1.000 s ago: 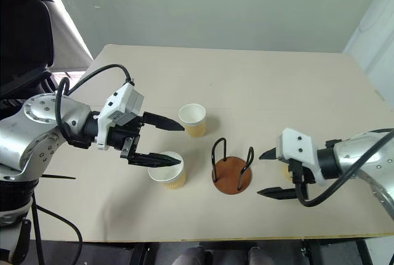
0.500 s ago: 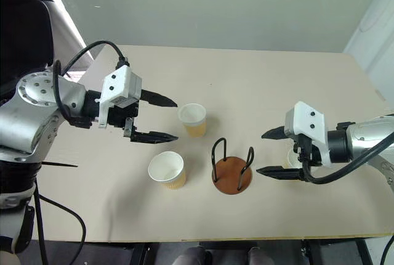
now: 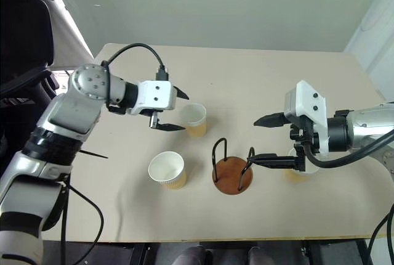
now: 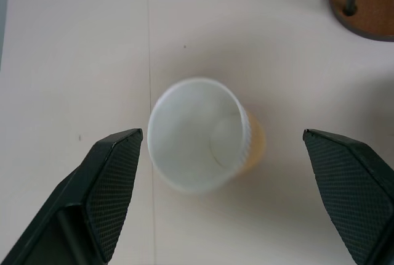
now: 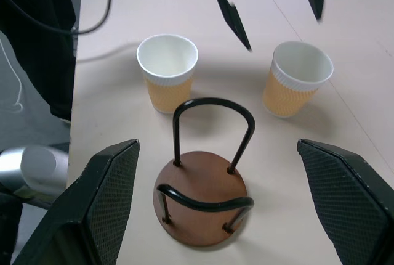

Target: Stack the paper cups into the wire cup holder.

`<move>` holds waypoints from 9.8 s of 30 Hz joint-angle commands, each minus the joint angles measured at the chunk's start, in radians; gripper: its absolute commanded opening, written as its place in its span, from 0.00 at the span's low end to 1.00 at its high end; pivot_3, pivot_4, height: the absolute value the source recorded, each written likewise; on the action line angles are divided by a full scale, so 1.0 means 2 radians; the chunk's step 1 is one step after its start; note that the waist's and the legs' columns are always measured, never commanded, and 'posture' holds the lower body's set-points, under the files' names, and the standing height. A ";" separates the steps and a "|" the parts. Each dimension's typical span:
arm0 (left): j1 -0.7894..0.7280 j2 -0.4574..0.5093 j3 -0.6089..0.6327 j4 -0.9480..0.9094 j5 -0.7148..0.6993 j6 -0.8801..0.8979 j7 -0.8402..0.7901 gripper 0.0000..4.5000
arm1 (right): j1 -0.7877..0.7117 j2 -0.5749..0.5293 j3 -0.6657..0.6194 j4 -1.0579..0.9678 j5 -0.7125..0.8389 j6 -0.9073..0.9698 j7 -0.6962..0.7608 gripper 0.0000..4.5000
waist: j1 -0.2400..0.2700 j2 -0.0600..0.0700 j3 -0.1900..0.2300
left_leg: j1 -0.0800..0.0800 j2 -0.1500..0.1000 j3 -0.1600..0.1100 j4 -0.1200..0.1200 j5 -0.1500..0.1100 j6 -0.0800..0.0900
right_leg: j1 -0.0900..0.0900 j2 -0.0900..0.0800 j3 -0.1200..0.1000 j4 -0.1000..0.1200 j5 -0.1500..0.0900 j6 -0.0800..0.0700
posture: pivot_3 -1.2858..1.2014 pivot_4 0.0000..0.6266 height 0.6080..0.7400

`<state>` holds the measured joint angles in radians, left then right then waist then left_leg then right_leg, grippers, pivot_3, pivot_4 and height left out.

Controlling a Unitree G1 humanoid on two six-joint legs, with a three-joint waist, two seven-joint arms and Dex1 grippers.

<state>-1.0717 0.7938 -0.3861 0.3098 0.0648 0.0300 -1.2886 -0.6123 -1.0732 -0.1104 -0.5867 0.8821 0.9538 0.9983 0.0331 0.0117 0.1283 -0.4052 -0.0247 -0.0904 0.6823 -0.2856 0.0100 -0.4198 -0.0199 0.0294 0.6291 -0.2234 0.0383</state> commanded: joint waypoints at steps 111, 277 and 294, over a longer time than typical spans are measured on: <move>-0.203 -0.056 -0.120 -0.047 -0.257 0.089 -0.163 0.01 | 0.071 -0.110 -0.271 -0.044 0.107 0.065 -0.051 0.94 | 0.005 0.000 0.000 | -0.007 0.000 0.001 0.009 0.000 0.002 | -0.006 0.000 0.000 0.007 0.000 0.001 | 0.52 0.24 1.00; 0.038 0.058 0.084 -0.157 -0.209 0.241 -0.150 0.98 | -0.134 0.000 0.204 -0.023 -0.224 -0.097 0.114 0.01 | -0.002 0.001 0.000 | -0.005 -0.001 -0.001 0.008 -0.001 0.003 | -0.004 0.000 0.000 0.006 0.000 0.002 | 0.52 0.24 1.00; 0.035 0.058 0.081 -0.154 -0.206 0.241 -0.152 0.98 | -0.135 0.022 0.203 -0.029 -0.238 -0.095 0.120 0.74 | -0.003 0.000 0.000 | -0.005 -0.001 -0.001 0.008 -0.001 0.003 | -0.004 0.000 0.000 0.006 0.000 0.002 | 0.52 0.24 1.00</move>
<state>-0.9773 0.9030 -0.2349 0.0183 -0.3487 0.5211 -1.5698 -0.8736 -1.0299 0.3291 -0.6281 0.4075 0.7639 1.2434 0.0280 0.0127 0.1276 -0.4143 -0.0259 -0.0920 0.6987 -0.2869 0.0159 -0.4269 -0.0205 0.0290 0.6412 -0.2244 0.0413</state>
